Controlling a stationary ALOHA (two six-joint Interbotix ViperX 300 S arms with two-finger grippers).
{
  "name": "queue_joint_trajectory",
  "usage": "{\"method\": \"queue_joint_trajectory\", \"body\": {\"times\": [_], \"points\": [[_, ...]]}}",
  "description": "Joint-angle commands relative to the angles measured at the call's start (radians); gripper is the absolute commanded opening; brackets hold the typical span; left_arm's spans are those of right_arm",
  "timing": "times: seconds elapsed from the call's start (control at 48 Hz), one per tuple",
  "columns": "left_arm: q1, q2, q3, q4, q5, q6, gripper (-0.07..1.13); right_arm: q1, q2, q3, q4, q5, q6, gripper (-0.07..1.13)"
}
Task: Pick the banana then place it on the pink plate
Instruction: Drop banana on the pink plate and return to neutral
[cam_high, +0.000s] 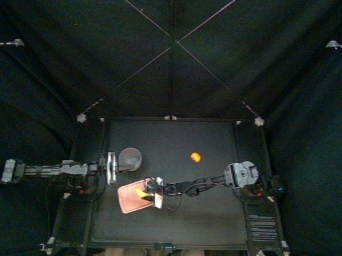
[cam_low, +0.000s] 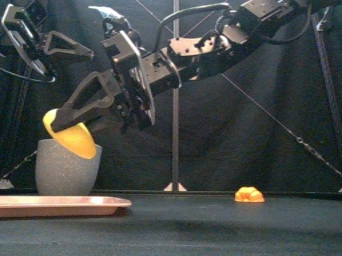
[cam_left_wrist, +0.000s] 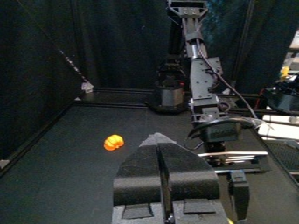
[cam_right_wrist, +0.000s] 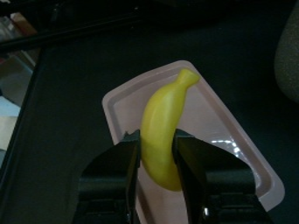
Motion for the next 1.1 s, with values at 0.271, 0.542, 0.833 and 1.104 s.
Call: {"method": "queue_joint_trajectory", "body": {"times": [0.271,0.542,0.833,1.104], "points": [[0.008,0.003,0.000,0.000,-0.009,0.002,-0.01,-0.011,-0.066,0.041,0.009,-0.109,-0.005,0.90],[0.009,0.003,0.000,0.000,-0.008,0.002,-0.01,-0.020,-0.207,0.244,0.032,-0.314,-0.005,0.90],[0.009,0.003,0.005,-0.012,-0.008,-0.002,-0.01,-0.038,-0.445,0.612,0.095,-0.715,-0.006,0.90],[0.018,0.003,0.003,-0.026,-0.009,-0.002,-0.01,-0.080,-0.603,0.799,0.107,-0.793,-0.008,0.90]]}}
